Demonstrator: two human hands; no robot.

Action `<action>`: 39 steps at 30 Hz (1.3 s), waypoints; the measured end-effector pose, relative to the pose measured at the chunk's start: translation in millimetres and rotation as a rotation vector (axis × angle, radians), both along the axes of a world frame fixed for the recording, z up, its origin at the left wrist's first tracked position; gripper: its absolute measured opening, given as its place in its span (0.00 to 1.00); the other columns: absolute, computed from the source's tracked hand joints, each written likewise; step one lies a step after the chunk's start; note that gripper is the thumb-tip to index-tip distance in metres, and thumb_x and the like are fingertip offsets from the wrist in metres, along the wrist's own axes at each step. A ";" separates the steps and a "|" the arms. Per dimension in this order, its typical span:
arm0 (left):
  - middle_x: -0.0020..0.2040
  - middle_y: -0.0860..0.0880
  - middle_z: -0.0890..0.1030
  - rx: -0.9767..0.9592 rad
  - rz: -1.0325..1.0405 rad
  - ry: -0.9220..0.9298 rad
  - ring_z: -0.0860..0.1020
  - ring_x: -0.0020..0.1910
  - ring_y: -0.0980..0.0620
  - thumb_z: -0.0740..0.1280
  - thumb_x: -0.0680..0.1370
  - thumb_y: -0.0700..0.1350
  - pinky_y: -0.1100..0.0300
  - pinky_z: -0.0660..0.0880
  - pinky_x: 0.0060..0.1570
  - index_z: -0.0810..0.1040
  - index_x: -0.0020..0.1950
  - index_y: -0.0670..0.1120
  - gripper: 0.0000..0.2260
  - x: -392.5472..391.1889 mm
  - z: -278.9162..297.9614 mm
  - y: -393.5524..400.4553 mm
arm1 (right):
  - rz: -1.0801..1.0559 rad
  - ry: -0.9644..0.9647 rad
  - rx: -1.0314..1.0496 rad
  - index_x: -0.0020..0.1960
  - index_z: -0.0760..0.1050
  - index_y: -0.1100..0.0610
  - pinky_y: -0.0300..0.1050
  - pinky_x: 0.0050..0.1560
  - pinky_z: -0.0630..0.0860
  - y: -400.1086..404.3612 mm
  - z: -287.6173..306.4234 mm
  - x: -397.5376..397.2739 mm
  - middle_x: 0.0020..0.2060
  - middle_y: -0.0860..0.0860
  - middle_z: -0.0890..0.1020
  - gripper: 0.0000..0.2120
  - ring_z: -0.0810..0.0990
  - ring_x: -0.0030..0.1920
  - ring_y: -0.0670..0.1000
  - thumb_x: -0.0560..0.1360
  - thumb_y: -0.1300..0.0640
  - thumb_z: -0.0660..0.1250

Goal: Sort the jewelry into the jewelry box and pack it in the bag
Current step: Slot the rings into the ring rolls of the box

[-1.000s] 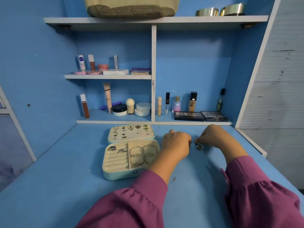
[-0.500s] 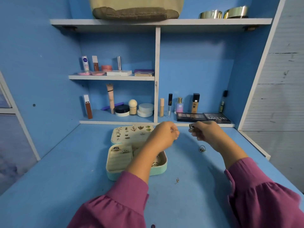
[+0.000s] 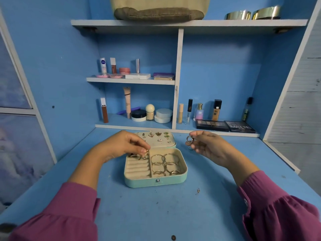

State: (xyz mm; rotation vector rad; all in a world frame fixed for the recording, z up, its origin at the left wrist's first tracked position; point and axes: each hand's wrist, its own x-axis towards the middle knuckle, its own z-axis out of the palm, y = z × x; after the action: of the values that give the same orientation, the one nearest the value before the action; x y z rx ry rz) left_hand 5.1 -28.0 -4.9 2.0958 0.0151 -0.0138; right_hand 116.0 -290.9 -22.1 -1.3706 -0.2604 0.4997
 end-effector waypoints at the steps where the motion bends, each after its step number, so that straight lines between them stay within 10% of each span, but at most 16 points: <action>1: 0.39 0.47 0.85 -0.022 0.002 -0.002 0.82 0.39 0.56 0.71 0.72 0.33 0.69 0.76 0.42 0.83 0.48 0.42 0.08 -3.1 -1.0 3.9 | 0.025 0.014 0.026 0.51 0.76 0.60 0.36 0.35 0.78 3.7 0.5 -2.6 0.43 0.61 0.82 0.06 0.79 0.35 0.50 0.79 0.63 0.60; 13: 0.39 0.45 0.85 0.026 0.001 0.010 0.83 0.40 0.53 0.73 0.69 0.32 0.64 0.77 0.45 0.84 0.42 0.41 0.05 -15.7 -8.8 23.0 | 0.230 0.235 0.158 0.48 0.77 0.70 0.36 0.36 0.81 51.6 5.2 -41.4 0.39 0.62 0.83 0.06 0.84 0.35 0.52 0.73 0.73 0.63; 26: 0.39 0.50 0.85 0.069 0.015 -0.012 0.83 0.42 0.57 0.75 0.68 0.34 0.68 0.75 0.45 0.86 0.37 0.51 0.11 -20.3 -11.4 27.4 | 0.193 -0.565 -0.449 0.47 0.82 0.51 0.33 0.43 0.75 77.6 -7.4 -62.5 0.39 0.47 0.83 0.04 0.77 0.38 0.42 0.75 0.56 0.69; 39: 0.34 0.51 0.84 0.062 0.004 0.030 0.81 0.37 0.59 0.75 0.68 0.34 0.66 0.75 0.44 0.84 0.39 0.45 0.07 -16.9 -16.9 29.9 | 0.190 -0.798 -0.629 0.52 0.83 0.46 0.43 0.60 0.72 86.2 -15.7 -68.2 0.45 0.39 0.82 0.08 0.78 0.52 0.43 0.74 0.55 0.71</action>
State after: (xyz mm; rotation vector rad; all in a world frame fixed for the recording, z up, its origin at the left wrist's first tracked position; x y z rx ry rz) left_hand -11.8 1.9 -21.7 2.1575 0.0381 -0.0430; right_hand 47.8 -204.7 -37.8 -2.1392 -0.9490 0.1587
